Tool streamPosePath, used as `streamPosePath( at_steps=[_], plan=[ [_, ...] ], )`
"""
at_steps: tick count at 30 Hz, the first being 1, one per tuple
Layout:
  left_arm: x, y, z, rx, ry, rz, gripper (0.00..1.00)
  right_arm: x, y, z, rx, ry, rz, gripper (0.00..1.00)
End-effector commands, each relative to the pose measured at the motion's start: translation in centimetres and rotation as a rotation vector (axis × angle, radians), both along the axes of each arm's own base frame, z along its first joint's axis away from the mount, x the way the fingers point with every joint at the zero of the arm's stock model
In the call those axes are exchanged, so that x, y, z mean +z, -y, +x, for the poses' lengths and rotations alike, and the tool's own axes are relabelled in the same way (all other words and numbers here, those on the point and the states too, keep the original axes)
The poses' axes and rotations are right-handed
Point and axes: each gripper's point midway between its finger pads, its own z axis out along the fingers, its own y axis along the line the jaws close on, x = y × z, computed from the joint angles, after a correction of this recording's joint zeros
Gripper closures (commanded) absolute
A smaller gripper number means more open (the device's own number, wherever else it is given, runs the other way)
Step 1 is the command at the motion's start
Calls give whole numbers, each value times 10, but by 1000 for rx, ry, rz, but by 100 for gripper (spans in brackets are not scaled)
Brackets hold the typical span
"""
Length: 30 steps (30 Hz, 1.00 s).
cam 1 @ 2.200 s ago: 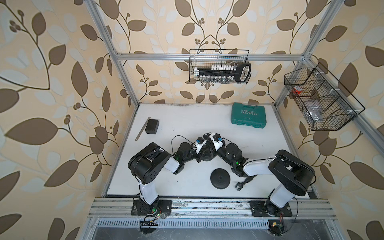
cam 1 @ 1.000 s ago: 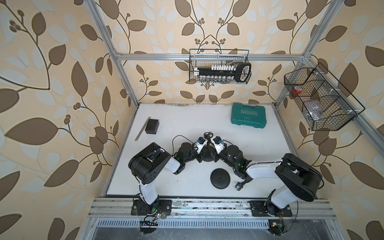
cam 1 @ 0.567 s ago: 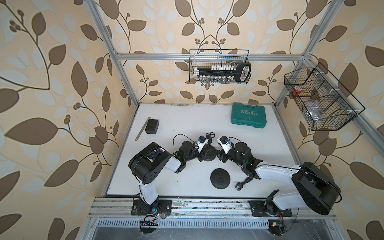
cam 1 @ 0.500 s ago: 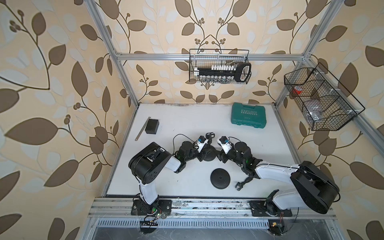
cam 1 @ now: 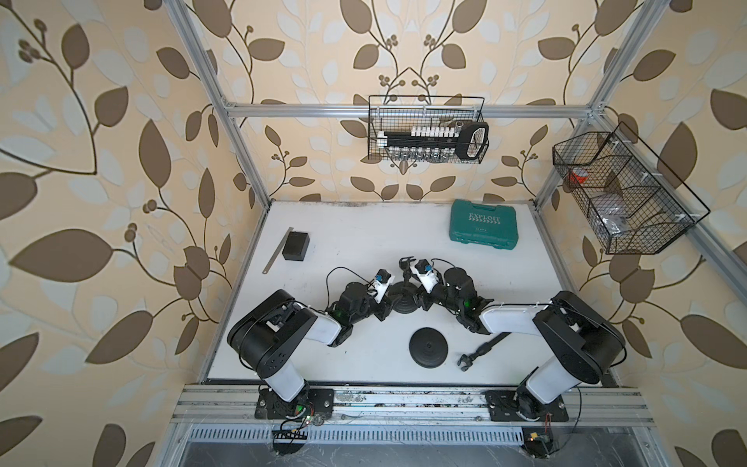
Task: Assemble a microphone stand
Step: Screw the microphone stand pole into the microphone stand base, then pick up the microphone stand at the center of the board.
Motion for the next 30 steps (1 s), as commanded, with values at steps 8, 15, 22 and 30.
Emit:
streamPosePath(
  at_steps=[8,15,22,30],
  plan=[
    [17,-33,2,219,-91,-26,52,4,-9,19,-19,77,38,62],
    [28,-45,0,334,-208,-86,44,9,-8,21,-34,100,67,81],
    [50,-76,-6,515,-285,-138,36,35,-12,11,1,84,129,95],
    [87,-96,-23,595,-463,-279,28,85,-18,-6,58,-8,224,95]
  ],
)
